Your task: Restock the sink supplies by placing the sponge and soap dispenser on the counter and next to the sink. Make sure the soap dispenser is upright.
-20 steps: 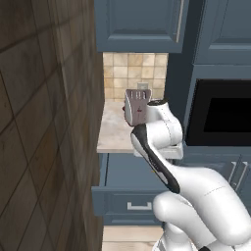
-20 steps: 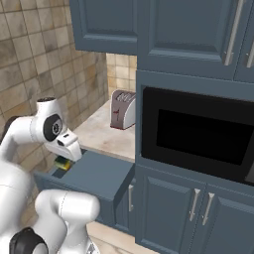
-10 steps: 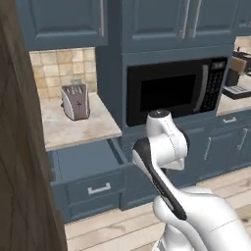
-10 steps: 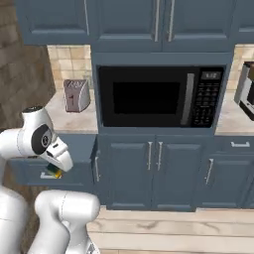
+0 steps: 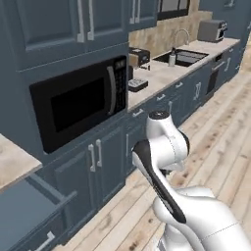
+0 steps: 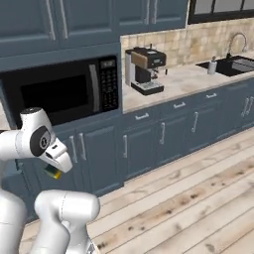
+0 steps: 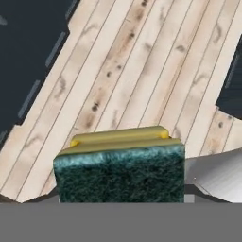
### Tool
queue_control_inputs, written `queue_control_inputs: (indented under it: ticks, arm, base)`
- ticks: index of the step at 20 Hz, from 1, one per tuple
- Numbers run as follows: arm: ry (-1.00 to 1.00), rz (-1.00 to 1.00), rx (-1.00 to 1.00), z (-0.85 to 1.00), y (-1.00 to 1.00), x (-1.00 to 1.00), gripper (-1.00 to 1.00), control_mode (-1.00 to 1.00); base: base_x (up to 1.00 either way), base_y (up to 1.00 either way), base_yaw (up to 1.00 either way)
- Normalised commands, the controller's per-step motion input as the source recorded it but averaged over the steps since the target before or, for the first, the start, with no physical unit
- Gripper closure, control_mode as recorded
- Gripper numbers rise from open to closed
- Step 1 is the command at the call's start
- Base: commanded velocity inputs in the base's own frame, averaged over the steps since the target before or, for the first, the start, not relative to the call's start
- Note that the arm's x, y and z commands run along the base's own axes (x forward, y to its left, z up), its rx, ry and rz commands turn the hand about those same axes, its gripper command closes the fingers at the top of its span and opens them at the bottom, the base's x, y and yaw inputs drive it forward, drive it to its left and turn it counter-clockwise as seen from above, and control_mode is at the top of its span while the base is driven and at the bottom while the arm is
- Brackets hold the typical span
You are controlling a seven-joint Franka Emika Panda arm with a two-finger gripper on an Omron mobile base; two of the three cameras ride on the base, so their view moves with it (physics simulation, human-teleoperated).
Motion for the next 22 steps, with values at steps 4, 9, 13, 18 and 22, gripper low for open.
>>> queue_control_inputs:
  ticks: [4,9,13,18,22]
  arm:
    - [0.0,0.0,0.0,0.0,0.0,0.0,1.0,1.0]
    - [0.0,0.0,0.0,0.0,0.0,0.0,1.0,1.0]
    - [0.0,0.0,0.0,0.0,0.0,0.0,1.0,1.0]
    - [0.0,0.0,0.0,0.0,0.0,0.0,1.0,1.0]
    - [0.0,0.0,0.0,0.0,0.0,0.0,1.0,1.0]
  base:
    - [0.9,-0.19,-0.72]
    - [1.0,-0.16,-0.53]
    - [1.0,-0.09,-0.32]
    - [1.0,0.0,-0.19]
    - [1.0,0.0,-0.13]
